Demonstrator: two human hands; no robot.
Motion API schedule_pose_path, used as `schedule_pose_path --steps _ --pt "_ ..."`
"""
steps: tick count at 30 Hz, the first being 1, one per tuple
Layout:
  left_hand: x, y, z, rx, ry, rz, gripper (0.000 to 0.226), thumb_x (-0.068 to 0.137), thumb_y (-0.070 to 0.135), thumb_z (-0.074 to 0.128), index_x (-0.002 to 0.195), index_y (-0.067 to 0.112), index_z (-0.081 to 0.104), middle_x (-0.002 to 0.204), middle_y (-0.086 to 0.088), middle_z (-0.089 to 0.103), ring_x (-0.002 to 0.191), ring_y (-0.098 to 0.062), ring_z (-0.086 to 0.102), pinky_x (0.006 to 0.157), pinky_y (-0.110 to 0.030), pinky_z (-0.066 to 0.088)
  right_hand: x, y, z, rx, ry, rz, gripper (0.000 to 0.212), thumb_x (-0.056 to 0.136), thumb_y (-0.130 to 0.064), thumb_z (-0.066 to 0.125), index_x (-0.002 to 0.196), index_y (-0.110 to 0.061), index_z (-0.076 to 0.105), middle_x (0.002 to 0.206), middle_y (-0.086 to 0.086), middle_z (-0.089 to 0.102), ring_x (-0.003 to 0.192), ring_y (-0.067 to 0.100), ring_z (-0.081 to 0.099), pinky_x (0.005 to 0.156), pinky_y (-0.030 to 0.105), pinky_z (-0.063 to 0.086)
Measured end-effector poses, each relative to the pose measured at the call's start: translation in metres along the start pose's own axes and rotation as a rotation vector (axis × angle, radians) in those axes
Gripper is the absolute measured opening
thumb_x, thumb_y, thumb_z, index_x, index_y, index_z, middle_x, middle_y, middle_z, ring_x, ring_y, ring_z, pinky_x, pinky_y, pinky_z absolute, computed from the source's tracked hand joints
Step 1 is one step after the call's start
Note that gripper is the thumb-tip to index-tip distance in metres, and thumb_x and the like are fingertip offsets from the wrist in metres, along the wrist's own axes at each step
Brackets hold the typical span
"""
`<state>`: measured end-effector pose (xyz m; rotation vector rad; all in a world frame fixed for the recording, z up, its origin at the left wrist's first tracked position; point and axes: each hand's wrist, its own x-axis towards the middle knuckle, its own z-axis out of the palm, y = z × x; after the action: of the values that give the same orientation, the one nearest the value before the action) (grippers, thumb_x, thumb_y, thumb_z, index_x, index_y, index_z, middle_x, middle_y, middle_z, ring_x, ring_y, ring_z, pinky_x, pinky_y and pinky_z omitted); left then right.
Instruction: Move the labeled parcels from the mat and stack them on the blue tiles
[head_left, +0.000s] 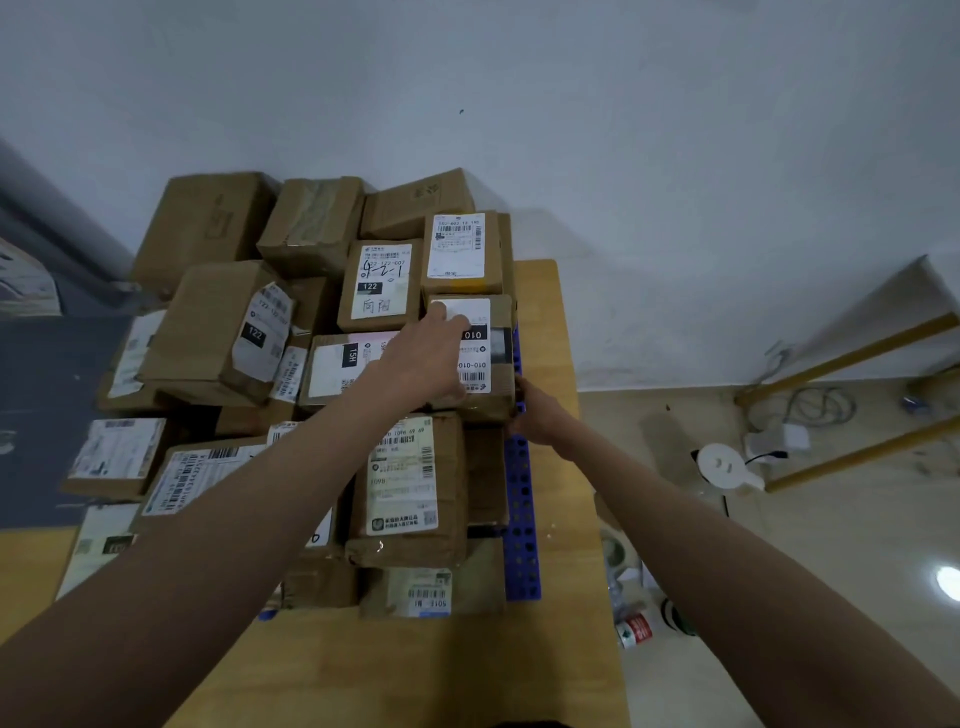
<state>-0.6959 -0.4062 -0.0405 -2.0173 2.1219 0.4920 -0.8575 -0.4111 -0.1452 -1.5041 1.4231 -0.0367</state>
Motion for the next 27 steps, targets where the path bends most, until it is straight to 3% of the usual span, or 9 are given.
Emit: schedule_pose_path --steps 11,15,18,22,25,27 --pt "0.002 0.001 -0.003 -0.016 -0.009 0.003 0.089 0.069 0.032 0.085 0.143 0.018 0.036 0.14 -0.007 0.035 0.12 -0.028 0.048 0.094 -0.04 0.048 0.01 0.005 -0.003 -0.006 -0.038 -0.01 0.085 0.086 0.001 0.063 0.155 -0.021 0.017 0.143 0.012 0.048 0.13 0.031 0.046 0.105 0.044 0.044" --pt "0.016 -0.003 -0.015 -0.071 -0.05 -0.012 0.079 0.068 0.035 0.086 0.134 0.019 0.047 0.134 -0.006 0.043 0.118 -0.026 0.049 0.089 -0.036 0.043 0.019 0.003 -0.02 -0.126 -0.085 -0.014 0.07 0.089 -0.004 0.063 0.15 -0.015 0.032 0.142 0.012 0.05 0.13 0.029 0.047 0.107 0.045 0.043" --pt "0.04 -0.012 -0.04 -0.095 0.055 -0.019 0.063 0.074 0.036 0.081 0.128 0.019 0.051 0.13 -0.007 0.048 0.113 -0.026 0.05 0.085 -0.036 0.041 0.035 -0.009 -0.04 -0.284 0.017 -0.022 0.047 0.093 -0.005 0.055 0.139 -0.002 0.044 0.137 0.018 0.053 0.127 0.032 0.05 0.106 0.043 0.043" --pt "0.081 -0.018 -0.062 -0.01 0.116 0.016 0.064 0.083 0.024 0.071 0.14 0.019 0.043 0.135 -0.013 0.044 0.11 -0.029 0.054 0.072 -0.034 0.04 0.068 -0.025 -0.066 -0.273 0.175 0.011 0.049 0.094 -0.007 0.054 0.14 0.001 0.039 0.136 0.021 0.052 0.123 0.033 0.051 0.096 0.036 0.046" --pt "0.109 -0.018 -0.064 0.078 0.057 0.034 0.067 0.086 0.028 0.068 0.145 0.019 0.039 0.14 -0.015 0.041 0.117 -0.032 0.051 0.083 -0.038 0.046 0.094 -0.034 -0.081 -0.277 0.221 0.009 0.051 0.094 -0.008 0.055 0.14 0.002 0.036 0.132 0.022 0.052 0.12 0.035 0.052 0.082 0.033 0.043" --pt "0.123 -0.02 -0.062 0.107 0.008 0.025 0.07 0.085 0.03 0.069 0.146 0.021 0.037 0.142 -0.014 0.04 0.122 -0.032 0.049 0.089 -0.04 0.046 0.109 -0.038 -0.087 -0.287 0.225 0.009 0.052 0.094 -0.008 0.055 0.14 0.002 0.035 0.131 0.023 0.052 0.118 0.036 0.052 0.083 0.035 0.044"
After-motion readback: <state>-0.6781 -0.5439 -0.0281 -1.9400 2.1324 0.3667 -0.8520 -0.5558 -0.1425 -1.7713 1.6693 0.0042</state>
